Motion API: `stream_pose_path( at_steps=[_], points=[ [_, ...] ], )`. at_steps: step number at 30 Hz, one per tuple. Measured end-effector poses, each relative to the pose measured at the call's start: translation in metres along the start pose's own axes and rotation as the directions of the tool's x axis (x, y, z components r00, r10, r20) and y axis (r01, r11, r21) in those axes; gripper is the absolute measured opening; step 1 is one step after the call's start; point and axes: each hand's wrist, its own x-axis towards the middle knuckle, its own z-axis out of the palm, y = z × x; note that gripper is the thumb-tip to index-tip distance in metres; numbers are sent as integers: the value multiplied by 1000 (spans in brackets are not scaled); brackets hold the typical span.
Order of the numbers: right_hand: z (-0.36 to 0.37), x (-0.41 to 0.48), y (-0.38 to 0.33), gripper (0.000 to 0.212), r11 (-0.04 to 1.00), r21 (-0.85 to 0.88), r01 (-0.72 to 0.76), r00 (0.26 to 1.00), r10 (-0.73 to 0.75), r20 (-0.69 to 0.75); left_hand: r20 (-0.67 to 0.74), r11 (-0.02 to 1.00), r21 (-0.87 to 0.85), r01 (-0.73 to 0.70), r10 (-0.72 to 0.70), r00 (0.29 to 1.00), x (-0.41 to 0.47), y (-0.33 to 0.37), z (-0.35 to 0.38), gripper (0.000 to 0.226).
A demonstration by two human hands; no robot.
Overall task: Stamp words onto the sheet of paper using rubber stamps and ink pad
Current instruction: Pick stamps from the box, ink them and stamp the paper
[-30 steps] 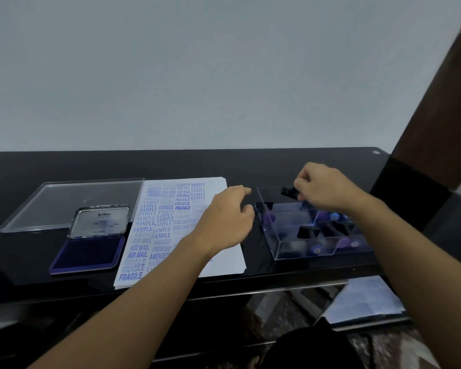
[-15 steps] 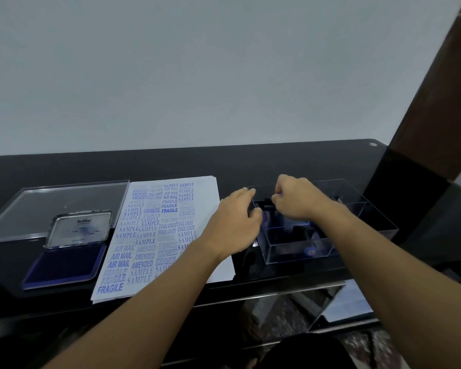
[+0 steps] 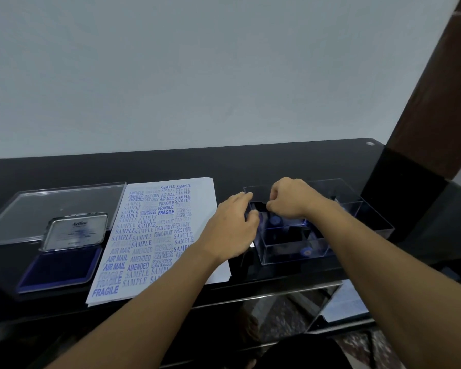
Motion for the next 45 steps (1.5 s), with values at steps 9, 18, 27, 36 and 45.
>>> stream_pose_path(
  at_steps=[9, 18, 27, 36, 45],
  points=[
    [-10, -15, 11, 13, 989, 141, 49, 995, -36, -90, -8, 999, 36, -21, 22, 1000, -2, 9, -6, 44],
    [-27, -39, 24, 12, 997, 77, 30, 992, -20, -124, 15, 992, 81, -94, 93, 996, -13, 31, 3, 48],
    [-29, -64, 19, 26, 991, -111, 69, 985, -51, 164, 42, 978, 190, -82, 75, 996, -19, 25, 26, 45],
    [-21, -68, 6, 31, 957, -282, 74, 943, 25, 332, 121, 988, 148, -40, 22, 992, -30, 25, 27, 54],
    [-14, -64, 9, 29, 960, -276, 39, 951, 50, 305, 148, 989, 143, -34, 12, 989, -29, 23, 23, 56]
  ],
)
